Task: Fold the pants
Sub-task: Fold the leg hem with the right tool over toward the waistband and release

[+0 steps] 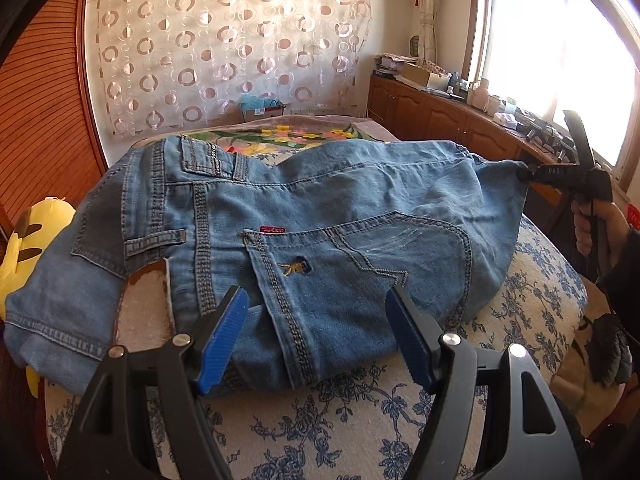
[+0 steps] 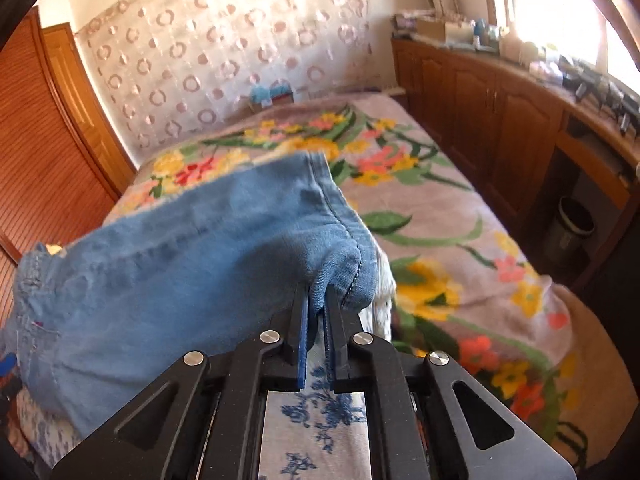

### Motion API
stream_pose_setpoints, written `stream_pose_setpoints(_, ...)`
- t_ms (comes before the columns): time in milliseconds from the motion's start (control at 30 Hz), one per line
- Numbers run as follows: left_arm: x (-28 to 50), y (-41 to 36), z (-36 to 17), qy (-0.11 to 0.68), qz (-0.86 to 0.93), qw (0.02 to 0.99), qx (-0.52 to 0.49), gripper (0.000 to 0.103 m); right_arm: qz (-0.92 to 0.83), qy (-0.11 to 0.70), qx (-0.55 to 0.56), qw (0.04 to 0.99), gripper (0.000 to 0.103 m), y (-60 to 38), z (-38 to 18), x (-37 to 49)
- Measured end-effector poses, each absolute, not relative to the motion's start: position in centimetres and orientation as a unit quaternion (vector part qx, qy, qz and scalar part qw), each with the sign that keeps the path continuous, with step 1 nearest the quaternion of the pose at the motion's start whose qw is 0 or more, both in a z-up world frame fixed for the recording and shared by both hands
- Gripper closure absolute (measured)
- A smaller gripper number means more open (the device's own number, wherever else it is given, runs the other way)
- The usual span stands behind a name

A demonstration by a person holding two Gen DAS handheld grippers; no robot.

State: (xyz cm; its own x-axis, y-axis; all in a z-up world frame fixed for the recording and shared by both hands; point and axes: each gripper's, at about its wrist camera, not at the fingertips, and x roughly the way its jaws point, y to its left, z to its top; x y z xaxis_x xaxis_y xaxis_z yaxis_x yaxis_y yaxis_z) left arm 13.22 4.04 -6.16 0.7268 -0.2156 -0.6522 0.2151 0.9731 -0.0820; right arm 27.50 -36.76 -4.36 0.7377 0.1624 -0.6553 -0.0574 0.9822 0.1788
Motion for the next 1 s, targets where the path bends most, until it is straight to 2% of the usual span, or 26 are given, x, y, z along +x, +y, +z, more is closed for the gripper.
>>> stream_pose_setpoints(200,12.8,5.5,-5.2,0.34,-0.1,0.935,-0.007,0.032,0.112,0.315,0.063,0.94,0.1,-32.4,-0.5,27.3)
stream_pose_setpoints(567,11.5,9.9,-4.5,0.328,-0.061,0.942,-0.024,0.032,0.282,0.28,0.039,0.917,0.1,-16.0,3.7,25.9)
stream_pose_setpoints(800,10.4,13.1,-4.7,0.325,-0.036,0.944,-0.038,0.032,0.386,0.285,0.029,0.877,0.1,-7.6,3.9,22.5)
stream_pose_setpoints(933,10.5,13.6,-5.1,0.327,-0.031,0.944,-0.044,0.032,0.407,0.314,0.008,0.858,0.1,-4.8,1.9,21.5)
stream_pose_setpoints(1000,10.6,13.6,-5.3,0.329,-0.031,0.943,-0.045,0.032,0.406,0.329,-0.01,0.853,0.096,-4.0,0.6,21.3)
